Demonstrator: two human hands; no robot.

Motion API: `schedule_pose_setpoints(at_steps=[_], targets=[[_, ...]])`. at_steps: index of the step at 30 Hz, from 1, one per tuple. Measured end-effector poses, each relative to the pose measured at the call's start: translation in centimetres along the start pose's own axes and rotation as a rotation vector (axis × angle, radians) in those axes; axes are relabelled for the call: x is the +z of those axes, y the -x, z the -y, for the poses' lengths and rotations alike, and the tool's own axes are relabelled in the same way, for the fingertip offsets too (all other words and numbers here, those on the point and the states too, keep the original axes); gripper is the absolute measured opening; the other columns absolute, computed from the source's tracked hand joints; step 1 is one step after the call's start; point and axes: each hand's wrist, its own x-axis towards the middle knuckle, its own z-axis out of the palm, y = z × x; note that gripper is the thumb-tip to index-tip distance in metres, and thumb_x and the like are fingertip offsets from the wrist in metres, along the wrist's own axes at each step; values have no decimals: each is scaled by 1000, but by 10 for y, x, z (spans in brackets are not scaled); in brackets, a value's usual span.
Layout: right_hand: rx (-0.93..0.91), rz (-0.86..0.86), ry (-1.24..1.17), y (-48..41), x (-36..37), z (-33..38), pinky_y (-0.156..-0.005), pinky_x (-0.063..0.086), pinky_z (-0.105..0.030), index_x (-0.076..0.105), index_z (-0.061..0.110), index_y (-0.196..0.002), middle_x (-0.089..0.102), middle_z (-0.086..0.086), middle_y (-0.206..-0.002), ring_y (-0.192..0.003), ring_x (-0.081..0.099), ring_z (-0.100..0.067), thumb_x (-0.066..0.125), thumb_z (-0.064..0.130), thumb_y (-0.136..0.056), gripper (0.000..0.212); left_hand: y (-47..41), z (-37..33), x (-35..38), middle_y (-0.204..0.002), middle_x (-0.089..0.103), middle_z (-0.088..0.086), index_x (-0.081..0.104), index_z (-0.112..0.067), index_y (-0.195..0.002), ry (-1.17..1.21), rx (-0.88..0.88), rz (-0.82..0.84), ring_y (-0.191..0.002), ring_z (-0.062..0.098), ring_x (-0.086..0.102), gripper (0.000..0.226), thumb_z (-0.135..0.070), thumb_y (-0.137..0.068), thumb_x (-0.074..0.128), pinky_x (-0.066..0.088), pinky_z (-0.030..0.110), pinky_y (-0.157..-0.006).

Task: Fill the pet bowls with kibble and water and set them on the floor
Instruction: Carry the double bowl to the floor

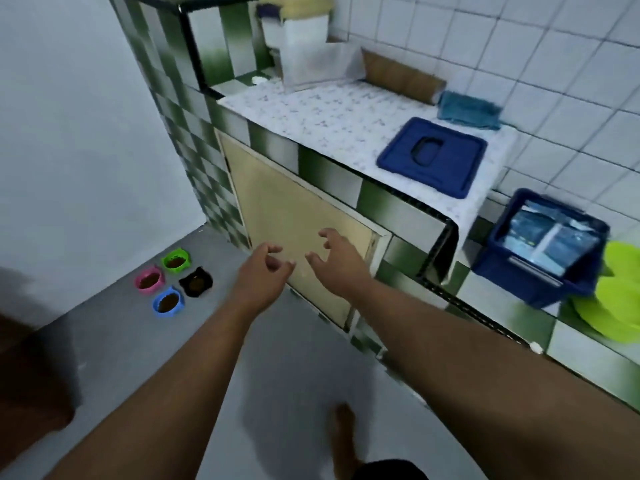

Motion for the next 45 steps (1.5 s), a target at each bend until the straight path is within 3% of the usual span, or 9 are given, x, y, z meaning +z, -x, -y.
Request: schedule_pose_setpoints(at_steps=[3, 7, 20, 23, 27, 32, 36, 41, 45], targets=[[60, -25, 35, 25, -28, -30, -98, 50, -40, 41, 26, -141, 54, -6, -137, -119, 57, -25, 59, 44, -94, 54, 21, -13, 34, -97, 68, -1, 58, -24, -120, -31, 39, 59, -91, 17, 65, 34, -40, -93, 69, 51, 33, -79], [94, -93, 4, 51, -67, -71, -93, 51, -35, 44, 23, -139, 58, -5, -127, -112, 60, -24, 62, 41, -93, 52, 42, -33, 79, -94, 66, 0, 58, -25, -121, -34, 67, 142, -88, 18, 65, 34, -40, -93, 70, 47, 31, -74], [94, -231, -68, 125, -221, -235, -97, 44, -31, 48, 23, -136, 59, -2, -128, -118, 55, -18, 63, 38, -93, 49, 117, -159, 268, -90, 63, -7, 60, -25, -117, -59, 204, 190, -78, 2, 58, 26, -38, -95, 68, 43, 19, -62], [130, -267, -101, 142, -255, -276, -95, 47, -31, 51, 21, -134, 61, -3, -125, -111, 60, -18, 64, 35, -92, 46, 130, -187, 317, -84, 60, -3, 62, -22, -114, -9, 196, 211, -72, 6, 56, 22, -32, -96, 68, 44, 18, -59], [147, -343, -94, 163, -289, -327, -81, 44, -27, 53, 21, -129, 61, -1, -114, -93, 61, -19, 64, 35, -92, 41, 148, -205, 375, -84, 61, -2, 63, -24, -112, 5, 198, 272, -74, 11, 58, 20, -32, -94, 68, 43, 24, -64], [220, -387, -123, 182, -322, -377, -74, 47, -29, 58, 16, -121, 62, 0, -98, -80, 56, -19, 65, 26, -92, 32, 166, -219, 425, -98, 66, -4, 61, -28, -114, 40, 110, 354, -87, 10, 62, 20, -35, -95, 67, 48, 25, -64], [285, -428, -125, 184, -342, -405, -72, 51, -33, 58, 18, -119, 63, -1, -101, -78, 62, -25, 63, 30, -93, 29, 172, -224, 459, -103, 69, 1, 62, -25, -113, 131, 47, 435, -94, 20, 67, 23, -33, -93, 69, 59, 47, -88], [371, -467, -96, 183, -370, -432, -73, 47, -30, 59, 14, -116, 64, -3, -100, -87, 62, -24, 64, 30, -93, 29, 175, -234, 500, -117, 62, 17, 57, -18, -116, 255, -94, 556, -107, 31, 64, 21, -21, -98, 67, 57, 36, -80], [413, -496, -61, 175, -391, -455, -80, 50, -33, 60, 15, -114, 66, -4, -99, -92, 63, -25, 66, 32, -90, 30, 166, -243, 522, -119, 60, 11, 53, -17, -125, 294, -193, 574, -114, 30, 63, 31, -21, -98, 67, 57, 39, -87]])
